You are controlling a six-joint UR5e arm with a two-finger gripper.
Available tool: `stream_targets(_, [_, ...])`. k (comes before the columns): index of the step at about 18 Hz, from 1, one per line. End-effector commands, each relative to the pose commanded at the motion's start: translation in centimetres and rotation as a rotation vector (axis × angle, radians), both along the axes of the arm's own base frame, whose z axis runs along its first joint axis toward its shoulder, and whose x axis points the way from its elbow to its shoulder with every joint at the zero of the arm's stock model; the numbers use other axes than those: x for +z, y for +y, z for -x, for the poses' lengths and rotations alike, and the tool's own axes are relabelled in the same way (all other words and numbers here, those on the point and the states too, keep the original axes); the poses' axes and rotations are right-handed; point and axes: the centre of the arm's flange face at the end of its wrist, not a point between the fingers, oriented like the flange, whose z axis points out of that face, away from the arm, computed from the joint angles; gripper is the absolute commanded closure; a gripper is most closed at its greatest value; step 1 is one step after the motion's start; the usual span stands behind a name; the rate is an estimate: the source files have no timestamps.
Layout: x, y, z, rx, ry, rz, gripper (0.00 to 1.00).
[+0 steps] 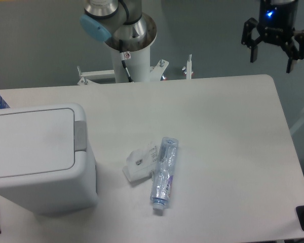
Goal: Open the trash can
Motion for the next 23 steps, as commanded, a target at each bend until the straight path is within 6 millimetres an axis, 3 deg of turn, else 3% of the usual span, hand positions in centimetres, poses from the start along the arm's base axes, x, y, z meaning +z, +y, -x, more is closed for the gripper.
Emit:
stream_targets(5, [0.1, 0.3, 0.0, 0.015, 0.021, -0.012, 0.0])
stream_targets(11, [0.4, 3.9, -2.1, 0.129, -0.029, -0.071, 0.0])
stream_targets(23, [1.3, 16.4, -10.1, 0.515, -0.173, -0.328, 0.0])
